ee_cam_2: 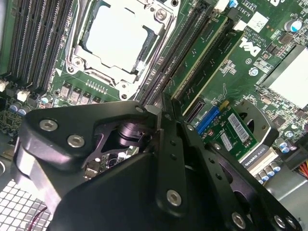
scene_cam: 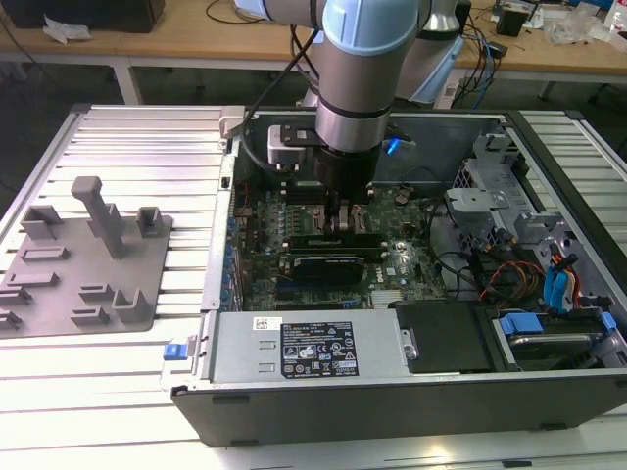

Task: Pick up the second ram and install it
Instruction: 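Insert the second ram into the second slot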

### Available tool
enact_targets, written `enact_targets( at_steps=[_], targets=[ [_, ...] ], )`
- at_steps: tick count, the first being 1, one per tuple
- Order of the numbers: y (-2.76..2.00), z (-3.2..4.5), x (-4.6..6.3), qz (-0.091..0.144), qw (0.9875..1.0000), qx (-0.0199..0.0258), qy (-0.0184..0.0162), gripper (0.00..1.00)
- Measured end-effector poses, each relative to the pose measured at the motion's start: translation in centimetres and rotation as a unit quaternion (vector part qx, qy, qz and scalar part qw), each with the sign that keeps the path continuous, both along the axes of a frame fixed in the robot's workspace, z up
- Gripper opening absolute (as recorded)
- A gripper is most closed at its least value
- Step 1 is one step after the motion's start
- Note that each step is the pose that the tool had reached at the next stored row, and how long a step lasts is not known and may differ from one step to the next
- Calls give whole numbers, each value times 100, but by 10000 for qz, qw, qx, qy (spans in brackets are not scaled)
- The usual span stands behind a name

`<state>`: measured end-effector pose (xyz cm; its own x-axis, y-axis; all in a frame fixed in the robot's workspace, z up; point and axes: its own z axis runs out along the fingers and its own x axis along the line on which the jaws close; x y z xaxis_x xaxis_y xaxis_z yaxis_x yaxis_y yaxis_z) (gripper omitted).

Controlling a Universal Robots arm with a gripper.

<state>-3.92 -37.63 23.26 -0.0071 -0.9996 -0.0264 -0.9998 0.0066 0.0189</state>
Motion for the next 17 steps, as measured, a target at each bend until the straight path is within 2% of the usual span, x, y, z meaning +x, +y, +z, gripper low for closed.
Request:
enact_targets(
  at_steps=[7, 8, 9, 17],
  targets=[
    [1, 54, 1, 0, 10000, 2, -1, 9],
    [0, 56, 2, 0, 10000, -1, 58, 9],
    [-1, 56, 2, 0, 10000, -2, 94, 9],
    [1, 42, 20, 1, 10000, 1, 95, 9]
  ],
)
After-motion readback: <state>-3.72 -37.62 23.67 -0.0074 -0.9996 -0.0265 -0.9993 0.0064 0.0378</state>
